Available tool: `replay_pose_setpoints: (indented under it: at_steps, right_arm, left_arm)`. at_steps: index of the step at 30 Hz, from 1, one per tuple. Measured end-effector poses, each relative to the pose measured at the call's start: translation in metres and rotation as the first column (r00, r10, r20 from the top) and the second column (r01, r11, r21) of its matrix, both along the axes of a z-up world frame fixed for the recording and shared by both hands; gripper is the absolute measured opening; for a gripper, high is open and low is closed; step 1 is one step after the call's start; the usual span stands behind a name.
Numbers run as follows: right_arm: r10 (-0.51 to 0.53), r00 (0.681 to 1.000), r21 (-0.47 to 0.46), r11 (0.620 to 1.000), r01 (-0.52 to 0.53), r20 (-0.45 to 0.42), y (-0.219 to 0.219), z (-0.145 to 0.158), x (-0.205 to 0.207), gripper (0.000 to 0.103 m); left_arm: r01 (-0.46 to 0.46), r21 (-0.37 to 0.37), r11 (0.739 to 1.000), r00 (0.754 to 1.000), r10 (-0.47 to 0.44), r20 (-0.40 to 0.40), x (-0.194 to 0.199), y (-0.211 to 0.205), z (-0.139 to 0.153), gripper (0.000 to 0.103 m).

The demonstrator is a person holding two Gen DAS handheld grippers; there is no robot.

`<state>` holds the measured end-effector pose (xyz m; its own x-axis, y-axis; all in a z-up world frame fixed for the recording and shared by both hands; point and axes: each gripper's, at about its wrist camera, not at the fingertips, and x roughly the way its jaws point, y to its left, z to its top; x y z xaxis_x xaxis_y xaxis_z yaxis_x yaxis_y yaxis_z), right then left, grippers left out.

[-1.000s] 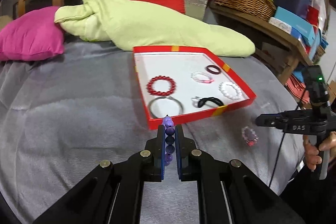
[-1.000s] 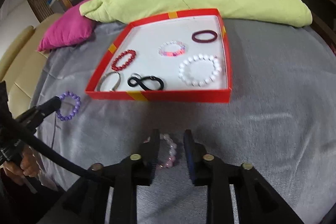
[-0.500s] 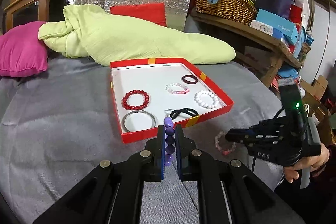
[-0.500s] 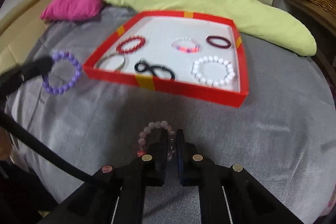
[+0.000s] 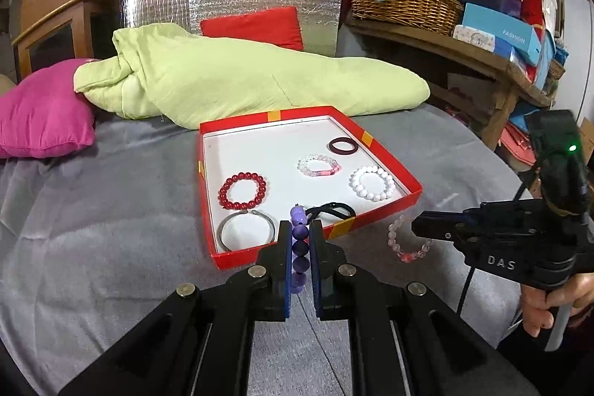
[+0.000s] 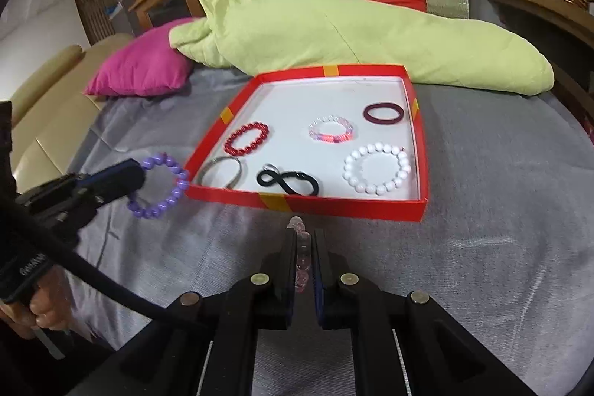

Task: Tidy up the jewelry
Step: 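Carry the purple bracelet in the left tool while the right tool carries the pink-lavender bracelet toward the tray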

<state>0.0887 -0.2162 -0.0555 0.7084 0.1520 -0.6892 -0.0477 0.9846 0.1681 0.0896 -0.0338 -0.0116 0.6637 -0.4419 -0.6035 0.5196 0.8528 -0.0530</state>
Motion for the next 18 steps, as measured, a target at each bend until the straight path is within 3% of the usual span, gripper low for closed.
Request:
replay_pose_setpoints:
  at_steps: [8, 18]
  right_arm:
    - [-0.026, 0.999, 0.054, 0.998, 0.024, 0.047, -0.001, 0.010, -0.003, 0.009]
    - [-0.032, 0.999, 0.078, 0.997, 0.029, 0.033, -0.002, 0.008, 0.000, 0.009]
  left_arm:
    - [-0.087, 0.033, 0.996, 0.996, 0.086, 0.037, 0.004, -0.004, 0.008, 0.010]
    - [-0.213, 0.055, 0.976, 0.974, 0.208, 0.086, 0.012, 0.010, 0.015, 0.010]
